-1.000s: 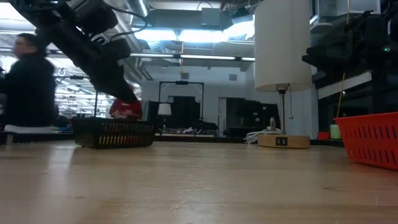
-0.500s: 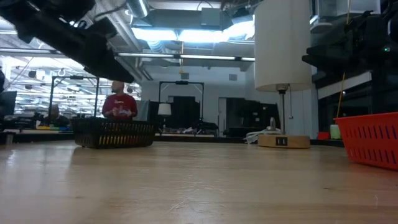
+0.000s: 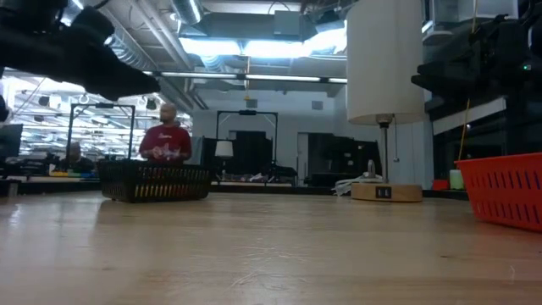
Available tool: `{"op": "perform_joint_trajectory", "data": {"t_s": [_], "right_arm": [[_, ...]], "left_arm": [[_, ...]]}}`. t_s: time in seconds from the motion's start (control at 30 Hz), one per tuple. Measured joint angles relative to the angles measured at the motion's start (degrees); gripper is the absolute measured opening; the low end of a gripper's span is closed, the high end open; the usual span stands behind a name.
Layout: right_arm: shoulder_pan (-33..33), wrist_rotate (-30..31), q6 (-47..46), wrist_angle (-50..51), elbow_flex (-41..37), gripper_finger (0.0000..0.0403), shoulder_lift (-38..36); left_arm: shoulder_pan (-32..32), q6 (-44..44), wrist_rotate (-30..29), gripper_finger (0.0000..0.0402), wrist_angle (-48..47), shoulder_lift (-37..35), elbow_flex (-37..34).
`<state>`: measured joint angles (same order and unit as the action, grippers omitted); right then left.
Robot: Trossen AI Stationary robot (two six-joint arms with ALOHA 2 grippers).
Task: Pick and place Stapler, Stapler remover, tape
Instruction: Return to Home Position
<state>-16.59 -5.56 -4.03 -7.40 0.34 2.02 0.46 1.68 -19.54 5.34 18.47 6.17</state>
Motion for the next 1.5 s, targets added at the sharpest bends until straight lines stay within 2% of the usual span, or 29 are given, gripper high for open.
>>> {"op": "perform_joint_trajectory", "data": {"t_s": [0.3,0.47,0.63,0.87,1.27,1.5], "right_arm": [[0.01,0.00,0.00,0.00,0.00,0.0171,-0.02],[0.01,0.00,0.00,0.00,0.00,0.0171,-0.02],[0.01,0.00,0.00,0.00,0.00,0.0171,-0.01],[0.00,0.00,0.00,0.00,0.01,0.0171,-0.01],[-0.01,0.00,0.00,0.00,0.00,0.0171,0.01],[0.00,0.00,0.01,0.00,0.01,0.0171,0.00]], "left_arm": [[-0.86,2.13,5.66,0.0182,-1.78,-14.27,-5.49],[-0.94,3.74,9.49,0.0182,-3.01,-18.49,-5.61],[-0.98,3.89,10.17,0.0182,-4.76,-18.48,-5.04],[-1.23,5.04,14.72,0.0182,-7.40,-18.48,-4.32],[-1.23,10.04,14.73,0.0182,-3.11,-18.48,-5.66],[-1.23,8.12,14.72,0.0182,-3.86,-18.37,-5.66]]}}
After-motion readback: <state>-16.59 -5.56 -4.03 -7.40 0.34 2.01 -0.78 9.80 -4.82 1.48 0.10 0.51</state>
